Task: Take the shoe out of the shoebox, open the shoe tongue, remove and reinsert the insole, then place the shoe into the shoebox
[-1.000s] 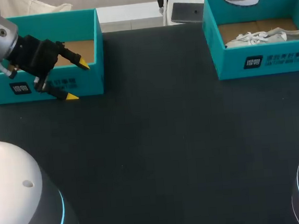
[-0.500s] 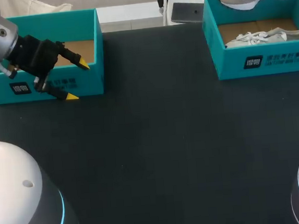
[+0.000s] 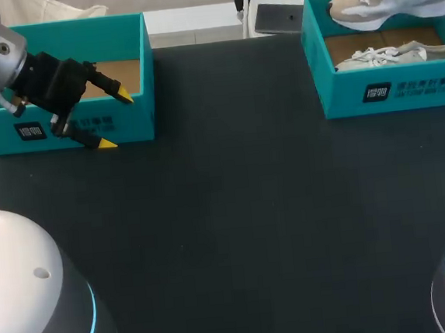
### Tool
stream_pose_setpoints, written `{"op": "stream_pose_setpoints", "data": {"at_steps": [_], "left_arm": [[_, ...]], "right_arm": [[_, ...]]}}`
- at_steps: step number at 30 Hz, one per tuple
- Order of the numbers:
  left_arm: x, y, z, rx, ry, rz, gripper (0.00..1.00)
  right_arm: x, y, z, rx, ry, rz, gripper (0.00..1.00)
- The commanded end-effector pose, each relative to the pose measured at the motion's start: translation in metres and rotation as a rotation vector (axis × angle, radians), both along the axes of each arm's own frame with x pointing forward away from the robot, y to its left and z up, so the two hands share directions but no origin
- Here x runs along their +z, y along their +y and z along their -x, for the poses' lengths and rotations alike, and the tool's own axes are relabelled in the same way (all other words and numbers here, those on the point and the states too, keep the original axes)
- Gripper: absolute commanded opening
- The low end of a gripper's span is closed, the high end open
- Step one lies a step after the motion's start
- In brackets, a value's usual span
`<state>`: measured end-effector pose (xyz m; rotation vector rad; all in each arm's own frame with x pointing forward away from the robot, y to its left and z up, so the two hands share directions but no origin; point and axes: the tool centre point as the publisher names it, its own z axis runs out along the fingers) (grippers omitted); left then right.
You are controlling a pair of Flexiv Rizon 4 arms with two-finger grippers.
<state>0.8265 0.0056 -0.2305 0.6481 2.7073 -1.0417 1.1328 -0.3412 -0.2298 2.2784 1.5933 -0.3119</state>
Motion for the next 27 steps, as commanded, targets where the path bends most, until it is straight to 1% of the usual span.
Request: {"op": "stream_pose_setpoints", "data": {"at_steps": [1, 6, 14, 20, 27], "left_arm": [[0.0, 0.0, 0.0, 0.0, 0.0, -0.003, 1.0], [0.0, 0.0, 0.0, 0.0, 0.0, -0.003, 1.0], [0.0, 0.0, 0.0, 0.0, 0.0, -0.003, 1.0], [0.0, 0.0, 0.0, 0.0, 0.0, -0.003, 1.0], [0.0, 0.0, 0.0, 0.0, 0.0, -0.003, 1.0]], "right_arm": [[-0.014, -0.003, -0.003, -0.004, 0.0, -0.007, 0.0], [-0.028, -0.005, -0.007, -0.003, 0.01, -0.015, 0.0], [-0.043, -0.005, -0.017, -0.004, 0.012, -0.026, 0.0], [-0.056, -0.009, -0.021, -0.006, 0.009, -0.025, 0.0], [-0.07, -0.007, -0.029, 0.022, 0.022, -0.024, 0.0]]}}
